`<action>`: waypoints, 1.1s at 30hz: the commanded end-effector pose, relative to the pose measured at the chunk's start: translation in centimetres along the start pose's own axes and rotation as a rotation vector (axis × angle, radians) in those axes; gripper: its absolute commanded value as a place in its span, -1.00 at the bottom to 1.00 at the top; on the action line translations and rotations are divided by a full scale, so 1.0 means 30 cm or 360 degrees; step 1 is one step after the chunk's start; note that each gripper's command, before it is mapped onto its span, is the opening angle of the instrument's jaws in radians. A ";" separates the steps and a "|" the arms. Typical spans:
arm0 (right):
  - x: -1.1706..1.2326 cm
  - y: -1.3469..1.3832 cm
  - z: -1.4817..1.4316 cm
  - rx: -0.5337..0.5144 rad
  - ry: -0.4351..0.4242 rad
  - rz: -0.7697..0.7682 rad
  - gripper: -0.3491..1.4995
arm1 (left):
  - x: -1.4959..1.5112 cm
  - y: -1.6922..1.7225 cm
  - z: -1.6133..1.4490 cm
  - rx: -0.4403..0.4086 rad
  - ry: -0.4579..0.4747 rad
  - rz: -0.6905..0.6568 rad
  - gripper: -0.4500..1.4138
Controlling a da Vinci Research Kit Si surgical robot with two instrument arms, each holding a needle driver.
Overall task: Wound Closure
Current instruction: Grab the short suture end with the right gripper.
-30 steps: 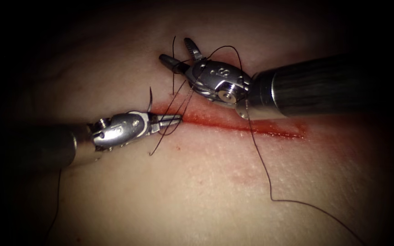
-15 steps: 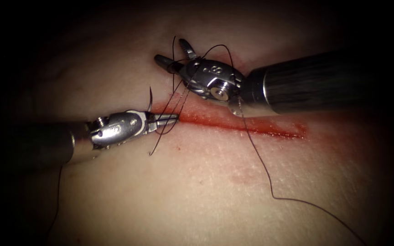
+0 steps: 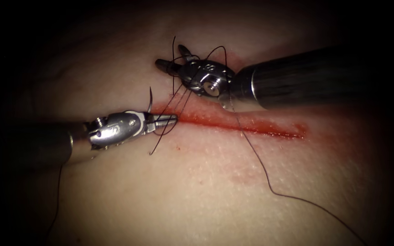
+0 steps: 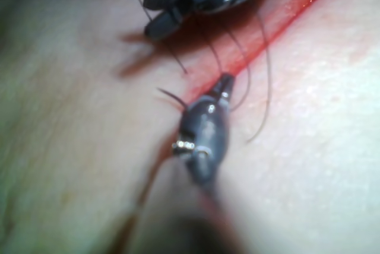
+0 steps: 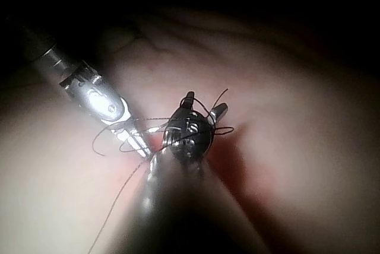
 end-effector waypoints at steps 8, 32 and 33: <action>0.0004 0.0015 0.0080 0.0051 -0.0001 0.0022 0.34 | -0.002 0.001 0.002 -0.0001 -0.0004 -0.0001 -0.89; -0.0047 0.0045 0.0185 0.0020 -0.0119 -0.0016 0.38 | -0.001 0.003 0.001 0.0002 -0.0008 0.0001 -0.89; -0.0053 0.0044 0.0190 0.0018 -0.0126 -0.0020 0.36 | -0.001 0.003 0.001 0.0002 -0.0008 0.0001 -0.89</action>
